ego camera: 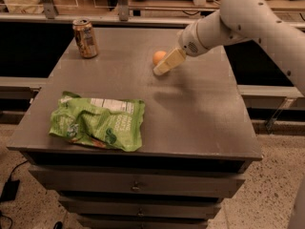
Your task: Move orange near green rice chip bag
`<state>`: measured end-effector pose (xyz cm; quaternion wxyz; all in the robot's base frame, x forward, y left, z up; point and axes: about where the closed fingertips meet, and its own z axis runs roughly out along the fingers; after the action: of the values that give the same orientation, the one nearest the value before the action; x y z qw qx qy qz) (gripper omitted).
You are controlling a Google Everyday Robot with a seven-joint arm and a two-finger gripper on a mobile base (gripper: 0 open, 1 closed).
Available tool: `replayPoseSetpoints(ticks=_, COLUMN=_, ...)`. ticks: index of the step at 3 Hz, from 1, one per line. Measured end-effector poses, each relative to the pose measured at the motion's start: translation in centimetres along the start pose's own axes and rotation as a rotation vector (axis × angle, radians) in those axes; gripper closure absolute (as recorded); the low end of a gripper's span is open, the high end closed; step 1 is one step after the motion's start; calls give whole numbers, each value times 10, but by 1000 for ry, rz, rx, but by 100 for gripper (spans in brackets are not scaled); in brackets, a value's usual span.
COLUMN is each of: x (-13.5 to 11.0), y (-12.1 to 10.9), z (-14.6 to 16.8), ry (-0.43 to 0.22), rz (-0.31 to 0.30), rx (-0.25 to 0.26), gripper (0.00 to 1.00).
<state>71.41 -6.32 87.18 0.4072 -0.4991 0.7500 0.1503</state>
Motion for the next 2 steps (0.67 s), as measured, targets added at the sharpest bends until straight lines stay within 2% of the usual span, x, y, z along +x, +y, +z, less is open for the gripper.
replayPoseSetpoints(ticks=2, x=4, y=7, z=31, ry=-53, rz=64, rx=-27, gripper=3)
